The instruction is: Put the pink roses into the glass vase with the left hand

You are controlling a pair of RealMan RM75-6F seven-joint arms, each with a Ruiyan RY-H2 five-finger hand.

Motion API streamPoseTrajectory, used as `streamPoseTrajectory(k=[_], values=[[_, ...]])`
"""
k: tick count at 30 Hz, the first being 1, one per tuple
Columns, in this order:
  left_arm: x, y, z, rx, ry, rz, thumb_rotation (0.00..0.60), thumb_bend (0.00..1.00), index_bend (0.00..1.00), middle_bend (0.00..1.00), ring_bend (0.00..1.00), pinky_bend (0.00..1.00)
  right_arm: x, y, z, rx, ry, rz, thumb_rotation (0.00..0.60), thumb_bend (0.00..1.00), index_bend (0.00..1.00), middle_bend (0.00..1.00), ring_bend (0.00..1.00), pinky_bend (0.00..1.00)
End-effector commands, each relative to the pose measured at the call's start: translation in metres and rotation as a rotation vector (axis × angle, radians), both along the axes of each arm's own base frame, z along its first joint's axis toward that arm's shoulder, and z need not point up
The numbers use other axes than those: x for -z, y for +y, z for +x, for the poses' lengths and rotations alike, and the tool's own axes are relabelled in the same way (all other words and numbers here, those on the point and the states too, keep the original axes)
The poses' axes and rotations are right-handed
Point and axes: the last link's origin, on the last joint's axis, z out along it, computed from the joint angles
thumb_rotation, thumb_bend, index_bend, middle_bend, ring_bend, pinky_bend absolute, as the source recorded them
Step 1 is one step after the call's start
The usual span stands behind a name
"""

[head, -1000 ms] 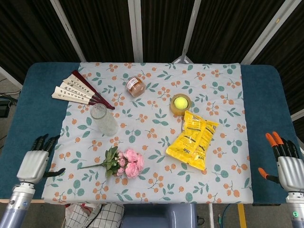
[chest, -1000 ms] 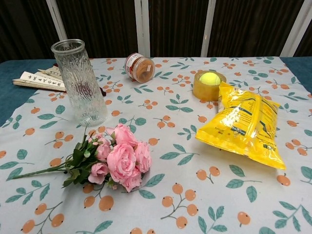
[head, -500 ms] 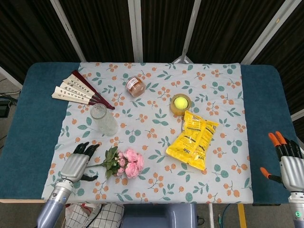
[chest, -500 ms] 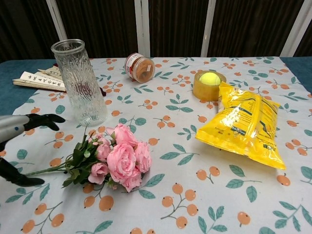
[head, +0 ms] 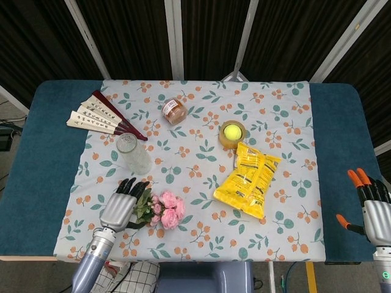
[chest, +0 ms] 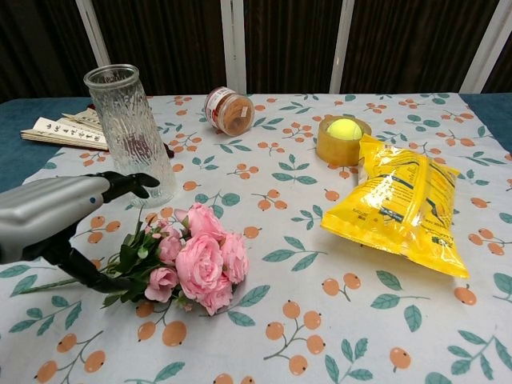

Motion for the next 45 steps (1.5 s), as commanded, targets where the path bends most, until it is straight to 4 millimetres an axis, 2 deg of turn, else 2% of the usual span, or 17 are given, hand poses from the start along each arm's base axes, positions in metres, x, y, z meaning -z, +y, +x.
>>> streamPoseTrajectory(k=[1,13,18,23,31,39,45], values=[[0.011,-0.001,0.006,-0.002,0.045,-0.011,0.6,0.05,0.05,0.11,0.0,0.0,0.0,0.0,0.0,0.001,-0.006,0.003,0.6,0.22,0.1,0.02,0.02,0.0],[0.023,-0.004,0.019,-0.005,0.149,-0.028,0.6,0.05,0.06,0.14,0.0,0.0,0.001,-0.001,-0.001,0.0,-0.016,0.011,0.6,0.22,0.1,0.02,0.02,0.0],[0.028,-0.002,0.023,0.001,0.197,-0.017,0.6,0.13,0.08,0.23,0.0,0.0,0.002,-0.002,-0.002,0.003,-0.022,0.017,0.6,0.22,0.1,0.02,0.02,0.0],[0.036,0.003,0.028,0.019,0.233,0.02,0.6,0.16,0.11,0.23,0.0,0.0,0.002,-0.002,-0.002,0.002,-0.027,0.02,0.6,0.22,0.1,0.02,0.02,0.0],[0.046,0.006,0.035,0.039,0.242,0.046,0.6,0.35,0.19,0.3,0.0,0.0,0.0,-0.002,-0.003,0.004,-0.039,0.019,0.6,0.22,0.1,0.02,0.02,0.0],[0.049,0.006,0.038,0.063,0.291,0.078,0.6,0.47,0.36,0.45,0.02,0.03,0.0,-0.002,-0.003,0.002,-0.053,0.022,0.6,0.22,0.1,0.02,0.02,0.0],[0.047,0.009,0.037,0.06,0.316,0.115,0.6,0.51,0.42,0.5,0.05,0.05,-0.001,-0.002,-0.004,0.004,-0.061,0.022,0.6,0.22,0.1,0.02,0.02,0.0]])
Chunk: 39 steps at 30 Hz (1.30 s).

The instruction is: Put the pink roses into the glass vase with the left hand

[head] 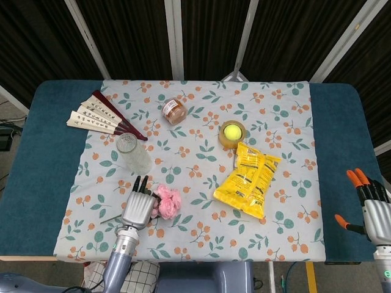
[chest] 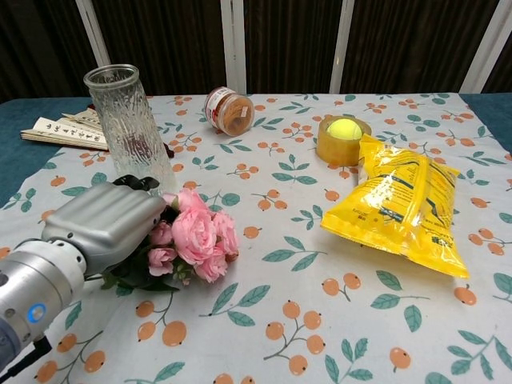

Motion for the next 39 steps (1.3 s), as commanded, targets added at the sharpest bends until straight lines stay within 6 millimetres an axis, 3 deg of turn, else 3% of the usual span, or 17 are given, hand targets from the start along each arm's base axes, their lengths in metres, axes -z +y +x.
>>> streamPoseTrajectory(k=[1,12,22,28,33,39], values=[[-0.002,0.002,0.003,0.002,-0.024,0.013,0.6,0.52,0.43,0.51,0.06,0.05,0.0,0.0,0.0,0.0,-0.001,0.002,0.6,0.22,0.1,0.02,0.02,0.0],[-0.04,0.008,0.031,0.143,-0.313,-0.004,0.6,0.52,0.44,0.51,0.07,0.05,0.003,-0.001,0.0,0.004,0.004,0.009,0.6,0.22,0.1,0.02,0.02,0.0],[-0.099,0.02,0.069,0.326,-0.524,0.024,0.6,0.51,0.44,0.51,0.07,0.05,0.004,-0.002,-0.001,0.015,0.007,0.008,0.6,0.22,0.1,0.02,0.02,0.0],[-0.132,0.036,0.091,0.407,-0.526,0.049,0.6,0.49,0.44,0.51,0.07,0.05,0.005,-0.002,-0.001,0.018,0.014,0.013,0.6,0.22,0.1,0.02,0.02,0.0],[-0.161,0.047,0.111,0.447,-0.655,0.057,0.6,0.49,0.44,0.52,0.09,0.05,0.005,-0.002,-0.002,0.022,0.015,0.012,0.6,0.22,0.1,0.02,0.02,0.0],[-0.191,0.074,0.109,0.447,-0.765,0.175,0.6,0.49,0.45,0.52,0.09,0.05,0.006,-0.002,-0.002,0.027,0.019,0.015,0.6,0.22,0.1,0.02,0.02,0.0]])
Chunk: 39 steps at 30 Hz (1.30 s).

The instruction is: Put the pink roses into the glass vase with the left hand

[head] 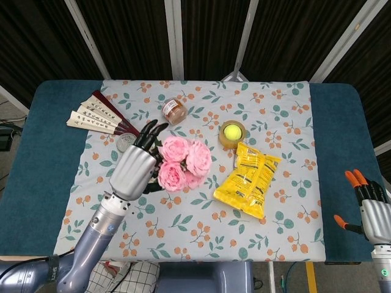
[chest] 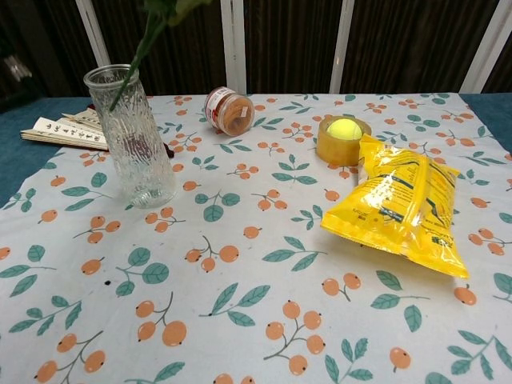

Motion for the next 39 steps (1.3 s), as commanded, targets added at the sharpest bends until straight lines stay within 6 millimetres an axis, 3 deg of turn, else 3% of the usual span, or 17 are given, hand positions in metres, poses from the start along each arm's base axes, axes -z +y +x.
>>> streamPoseTrajectory(k=[1,6,16,20,39], values=[[-0.024,0.021,-0.002,-0.024,-0.065,0.062,0.6,0.49,0.45,0.52,0.09,0.05,0.0,0.0,0.0,0.003,0.0,0.001,0.6,0.22,0.1,0.02,0.02,0.0],[-0.046,0.042,-0.007,-0.039,-0.111,0.084,0.6,0.49,0.45,0.54,0.11,0.05,0.001,-0.001,-0.001,0.01,0.003,0.001,0.6,0.22,0.1,0.02,0.02,0.0],[-0.054,0.069,-0.029,-0.014,-0.247,0.038,0.6,0.5,0.46,0.54,0.11,0.05,0.003,-0.002,-0.003,0.019,0.015,0.003,0.6,0.22,0.1,0.02,0.02,0.0],[-0.053,0.077,-0.035,0.003,-0.249,0.073,0.6,0.51,0.46,0.55,0.12,0.09,0.002,-0.002,-0.003,0.022,0.011,0.002,0.6,0.22,0.1,0.02,0.02,0.0],[-0.029,0.082,-0.069,0.01,-0.335,0.075,0.6,0.51,0.46,0.54,0.12,0.1,-0.001,-0.001,-0.003,0.021,0.008,-0.012,0.6,0.22,0.1,0.02,0.02,0.0]])
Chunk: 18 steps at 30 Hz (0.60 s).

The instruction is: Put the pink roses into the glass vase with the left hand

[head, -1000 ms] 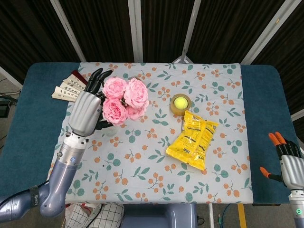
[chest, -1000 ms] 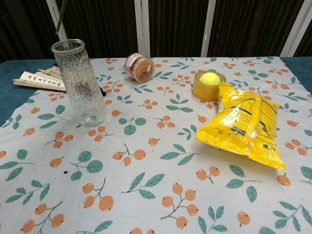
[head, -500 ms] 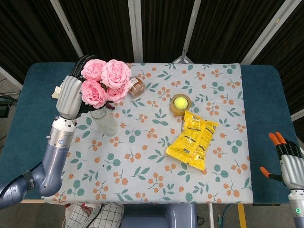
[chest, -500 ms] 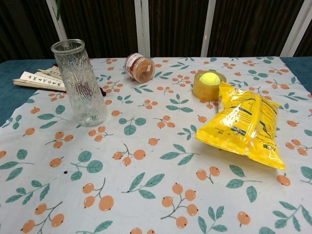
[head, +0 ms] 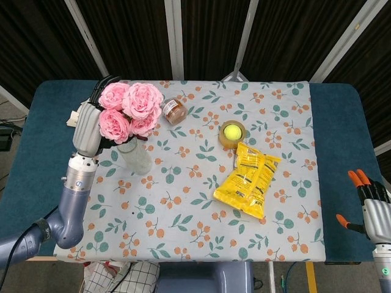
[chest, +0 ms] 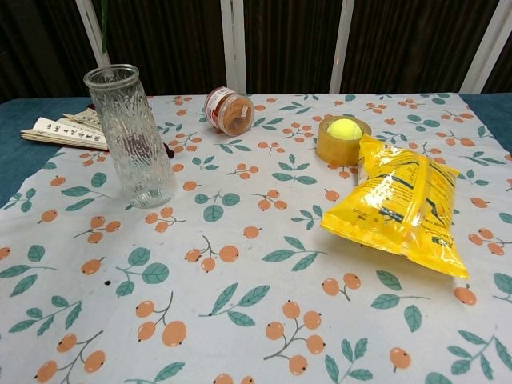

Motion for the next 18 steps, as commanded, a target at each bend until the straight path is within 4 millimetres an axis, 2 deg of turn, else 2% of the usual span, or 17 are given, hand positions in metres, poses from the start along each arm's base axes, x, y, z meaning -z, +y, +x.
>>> streamPoseTrajectory(k=[1,10,18], values=[[0.005,0.001,-0.01,-0.01,-0.013,-0.002,0.6,0.51,0.46,0.54,0.12,0.1,0.0,0.0,0.0,-0.002,0.001,-0.001,0.6,0.22,0.1,0.02,0.02,0.0],[0.018,0.004,-0.022,-0.007,0.009,-0.021,0.6,0.51,0.46,0.55,0.12,0.1,0.001,0.0,0.001,-0.011,0.005,-0.009,0.6,0.22,0.1,0.02,0.02,0.0],[0.027,-0.004,-0.027,0.02,-0.021,-0.034,0.6,0.5,0.44,0.53,0.12,0.1,-0.002,0.0,0.0,-0.009,-0.003,-0.02,0.6,0.22,0.1,0.02,0.02,0.0]])
